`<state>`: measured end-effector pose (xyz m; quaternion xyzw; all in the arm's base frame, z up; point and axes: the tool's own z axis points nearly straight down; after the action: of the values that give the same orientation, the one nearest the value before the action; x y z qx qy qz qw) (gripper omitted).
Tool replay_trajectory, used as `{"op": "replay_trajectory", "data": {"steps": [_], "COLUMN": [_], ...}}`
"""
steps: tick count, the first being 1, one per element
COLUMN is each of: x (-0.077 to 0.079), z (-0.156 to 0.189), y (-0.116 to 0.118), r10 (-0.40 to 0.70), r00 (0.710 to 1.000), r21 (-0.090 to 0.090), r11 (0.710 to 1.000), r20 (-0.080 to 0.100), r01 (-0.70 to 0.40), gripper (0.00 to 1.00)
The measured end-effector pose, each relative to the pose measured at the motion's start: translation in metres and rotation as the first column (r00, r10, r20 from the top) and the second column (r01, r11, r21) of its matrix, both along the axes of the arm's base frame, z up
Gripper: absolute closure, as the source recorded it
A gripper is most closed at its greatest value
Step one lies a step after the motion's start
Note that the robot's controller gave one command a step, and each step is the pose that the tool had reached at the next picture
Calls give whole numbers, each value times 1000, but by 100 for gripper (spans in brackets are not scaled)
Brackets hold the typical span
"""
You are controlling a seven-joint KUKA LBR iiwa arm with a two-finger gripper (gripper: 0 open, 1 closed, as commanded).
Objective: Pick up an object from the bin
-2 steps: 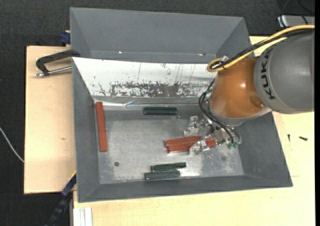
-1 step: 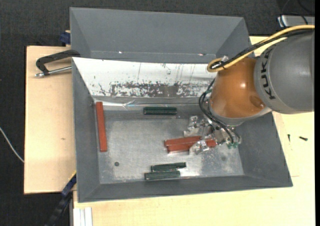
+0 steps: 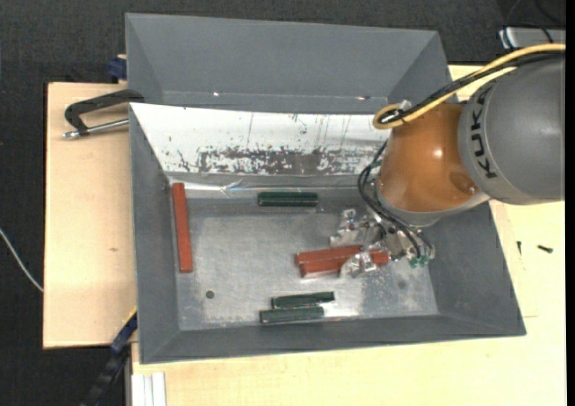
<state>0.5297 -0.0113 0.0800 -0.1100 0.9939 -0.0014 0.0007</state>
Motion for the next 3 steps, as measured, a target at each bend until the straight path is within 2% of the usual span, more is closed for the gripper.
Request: {"op": "replay_trajectory", "data": {"steps": [1,3], "x": [-2,1], "z": [17,38], "y": [1,2], "r10": [0,0], "r00": [1000,1000], "r21": [3,3], "r11": [1000,1000], "r20": [-3,8], "r01": [0,0], "gripper": [100,100]}}
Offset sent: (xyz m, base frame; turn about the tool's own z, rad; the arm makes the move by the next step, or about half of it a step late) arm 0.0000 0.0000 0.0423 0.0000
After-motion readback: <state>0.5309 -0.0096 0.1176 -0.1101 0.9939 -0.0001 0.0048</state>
